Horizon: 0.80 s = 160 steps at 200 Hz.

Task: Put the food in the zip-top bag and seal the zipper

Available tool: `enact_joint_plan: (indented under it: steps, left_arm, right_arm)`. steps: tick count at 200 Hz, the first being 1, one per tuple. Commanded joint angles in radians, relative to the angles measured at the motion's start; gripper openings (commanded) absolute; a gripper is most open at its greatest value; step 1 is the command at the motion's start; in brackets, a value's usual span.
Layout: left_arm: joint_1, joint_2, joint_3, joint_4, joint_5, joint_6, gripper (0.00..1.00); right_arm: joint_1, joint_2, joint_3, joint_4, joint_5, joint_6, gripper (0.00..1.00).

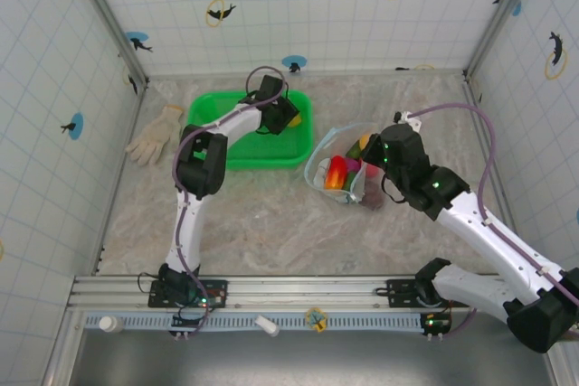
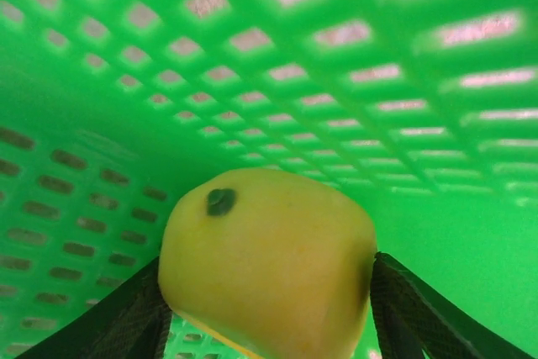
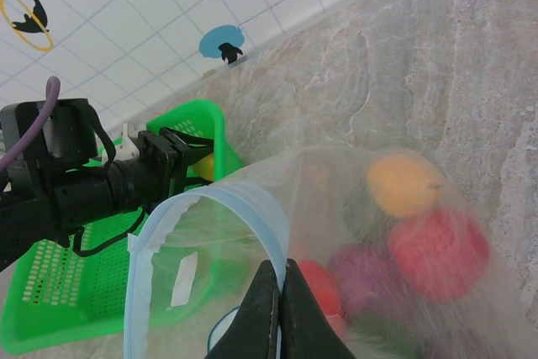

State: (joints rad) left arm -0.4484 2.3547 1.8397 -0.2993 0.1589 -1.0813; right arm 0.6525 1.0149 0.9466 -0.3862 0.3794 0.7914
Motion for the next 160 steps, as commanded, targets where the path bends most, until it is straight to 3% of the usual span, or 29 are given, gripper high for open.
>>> enact_joint_plan:
  steps: [1, 24, 56, 101, 160]
  left_arm:
    - [0.013, 0.053, 0.002, -0.059, -0.030, 0.012, 0.50]
    - [0.014, 0.040, 0.000, -0.069, -0.040, 0.028, 0.37]
    - [0.013, 0.005, -0.005, -0.103, -0.039, 0.053, 0.34]
    - [0.014, -0.229, -0.131, -0.127, -0.081, 0.133, 0.35]
    - [0.003, -0.715, -0.554, -0.026, -0.006, 0.334, 0.35]
  right_arm:
    - [-0.005, -0.017, -0.009, 0.028, 0.004, -0.013, 0.00]
    - [-0.004, -0.012, 0.000, 0.024, 0.005, -0.014, 0.00]
    - [0.000, -0.003, 0.008, 0.025, -0.009, -0.017, 0.00]
    - [0.011, -0.010, 0.009, 0.018, 0.003, -0.015, 0.00]
    - [0.048, -0.001, 0.003, 0.025, 0.021, -0.004, 0.00]
